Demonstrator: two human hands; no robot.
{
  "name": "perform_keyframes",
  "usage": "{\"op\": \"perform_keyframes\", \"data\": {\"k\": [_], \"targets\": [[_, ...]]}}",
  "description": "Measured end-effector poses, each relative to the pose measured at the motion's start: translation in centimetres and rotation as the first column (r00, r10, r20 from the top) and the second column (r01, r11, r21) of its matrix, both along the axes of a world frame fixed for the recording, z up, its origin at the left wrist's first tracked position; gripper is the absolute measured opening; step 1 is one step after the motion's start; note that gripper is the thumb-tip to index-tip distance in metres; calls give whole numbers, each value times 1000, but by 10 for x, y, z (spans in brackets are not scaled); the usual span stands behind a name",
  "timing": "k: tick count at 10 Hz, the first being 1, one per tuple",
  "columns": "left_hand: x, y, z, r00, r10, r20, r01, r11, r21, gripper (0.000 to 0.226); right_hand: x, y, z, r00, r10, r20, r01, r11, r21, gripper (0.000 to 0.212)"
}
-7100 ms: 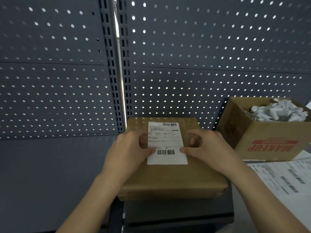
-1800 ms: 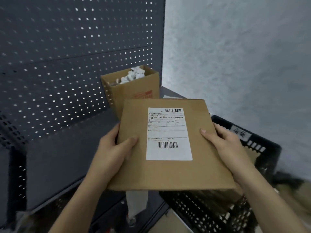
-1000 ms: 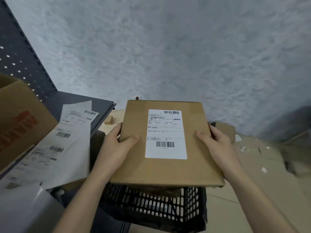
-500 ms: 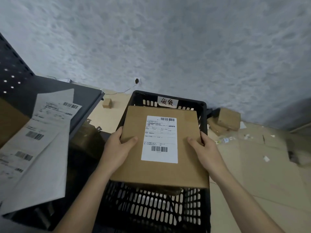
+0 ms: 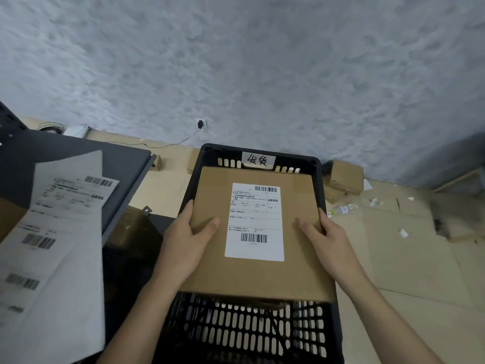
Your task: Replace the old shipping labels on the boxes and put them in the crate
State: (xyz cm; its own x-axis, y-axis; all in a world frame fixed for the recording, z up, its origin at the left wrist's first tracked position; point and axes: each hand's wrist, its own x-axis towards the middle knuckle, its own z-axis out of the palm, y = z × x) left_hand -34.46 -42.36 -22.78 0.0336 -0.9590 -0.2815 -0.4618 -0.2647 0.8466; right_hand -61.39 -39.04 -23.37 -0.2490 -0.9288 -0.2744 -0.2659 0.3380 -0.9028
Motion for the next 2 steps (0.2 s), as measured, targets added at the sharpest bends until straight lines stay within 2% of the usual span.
{"op": "perform_keyframes", "data": {"k": [1, 2], "targets": [[-1, 3, 8, 994, -14, 108, 18, 999, -33, 83, 0, 8, 15, 1000, 14, 10, -14, 1000, -19, 18], [-4, 15, 17, 990, 38, 136, -23, 993, -115, 79, -2, 31, 29, 997, -46, -62, 43, 997, -60, 28]]}}
